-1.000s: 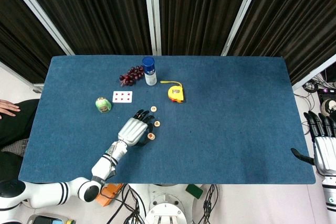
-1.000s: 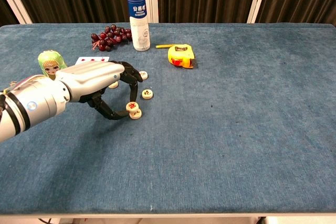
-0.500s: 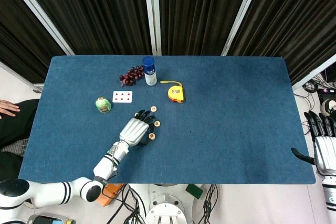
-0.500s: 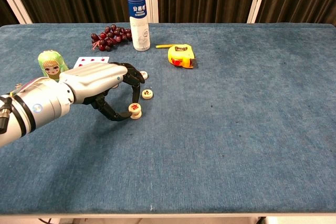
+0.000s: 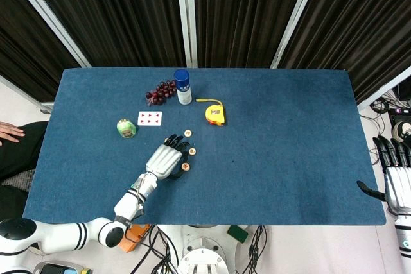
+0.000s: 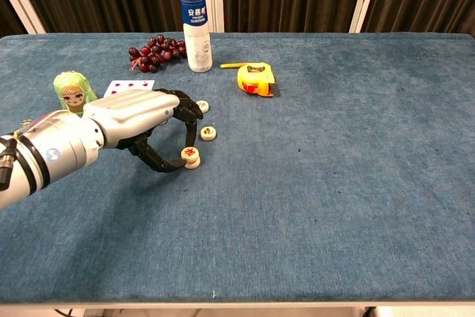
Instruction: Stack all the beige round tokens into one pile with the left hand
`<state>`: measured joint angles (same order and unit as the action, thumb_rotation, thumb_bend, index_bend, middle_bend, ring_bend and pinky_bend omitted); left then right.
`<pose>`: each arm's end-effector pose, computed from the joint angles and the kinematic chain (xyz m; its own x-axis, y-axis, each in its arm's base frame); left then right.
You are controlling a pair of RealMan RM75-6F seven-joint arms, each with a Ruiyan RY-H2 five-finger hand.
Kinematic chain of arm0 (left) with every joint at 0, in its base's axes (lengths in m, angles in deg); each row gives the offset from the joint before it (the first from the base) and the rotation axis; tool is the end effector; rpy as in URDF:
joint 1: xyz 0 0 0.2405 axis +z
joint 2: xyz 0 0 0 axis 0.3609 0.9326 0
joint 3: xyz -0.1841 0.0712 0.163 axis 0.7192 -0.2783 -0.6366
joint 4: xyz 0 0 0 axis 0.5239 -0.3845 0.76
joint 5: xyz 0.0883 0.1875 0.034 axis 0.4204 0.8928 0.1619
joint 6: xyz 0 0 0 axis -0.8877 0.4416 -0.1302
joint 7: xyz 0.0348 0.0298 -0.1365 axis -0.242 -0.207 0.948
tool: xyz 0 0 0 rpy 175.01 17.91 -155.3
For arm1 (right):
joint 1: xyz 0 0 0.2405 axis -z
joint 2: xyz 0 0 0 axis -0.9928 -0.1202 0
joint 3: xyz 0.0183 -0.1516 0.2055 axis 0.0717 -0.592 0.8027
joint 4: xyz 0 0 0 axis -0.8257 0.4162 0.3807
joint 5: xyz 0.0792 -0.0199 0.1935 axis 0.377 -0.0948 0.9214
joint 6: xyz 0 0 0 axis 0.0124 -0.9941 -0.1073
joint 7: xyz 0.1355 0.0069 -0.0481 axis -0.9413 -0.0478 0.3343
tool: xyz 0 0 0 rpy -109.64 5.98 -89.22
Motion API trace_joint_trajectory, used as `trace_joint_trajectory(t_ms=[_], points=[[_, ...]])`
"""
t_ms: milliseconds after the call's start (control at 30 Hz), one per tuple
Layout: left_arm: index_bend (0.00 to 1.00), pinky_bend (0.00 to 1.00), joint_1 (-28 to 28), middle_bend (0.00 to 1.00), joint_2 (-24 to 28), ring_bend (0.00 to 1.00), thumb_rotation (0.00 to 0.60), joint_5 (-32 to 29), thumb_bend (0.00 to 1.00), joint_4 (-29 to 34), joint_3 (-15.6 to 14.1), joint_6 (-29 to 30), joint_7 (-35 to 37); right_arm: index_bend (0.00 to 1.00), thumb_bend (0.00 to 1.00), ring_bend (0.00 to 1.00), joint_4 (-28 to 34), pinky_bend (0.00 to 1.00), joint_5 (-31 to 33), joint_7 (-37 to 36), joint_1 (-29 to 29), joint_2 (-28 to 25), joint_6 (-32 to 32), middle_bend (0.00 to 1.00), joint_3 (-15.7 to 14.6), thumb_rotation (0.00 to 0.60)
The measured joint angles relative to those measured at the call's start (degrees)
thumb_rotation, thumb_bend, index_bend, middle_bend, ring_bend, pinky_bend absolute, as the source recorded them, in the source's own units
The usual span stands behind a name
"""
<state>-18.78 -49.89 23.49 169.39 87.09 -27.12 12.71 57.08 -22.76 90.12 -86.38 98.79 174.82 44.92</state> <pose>-0.1309 0.2938 -0.0847 0.4787 0.3275 0.8146 0.8345 -0.4580 -0.3063 -0.3166 -0.1810 0.1830 0.4374 0.0683 0.8967 -0.8993 0.0319 0.4363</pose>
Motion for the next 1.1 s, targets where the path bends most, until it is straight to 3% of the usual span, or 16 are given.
trace_joint_trajectory(t_ms=[1100], points=[[0.4, 0.0, -0.53, 0.14, -0.03, 0.0, 0.6, -0.82, 0.34, 0.44, -0.85, 0.44, -0.87, 0.01, 0.2, 0.0, -1.06, 0.09, 0.2, -1.08, 0.22, 0.32, -0.12, 0.12, -0.04, 0.6]])
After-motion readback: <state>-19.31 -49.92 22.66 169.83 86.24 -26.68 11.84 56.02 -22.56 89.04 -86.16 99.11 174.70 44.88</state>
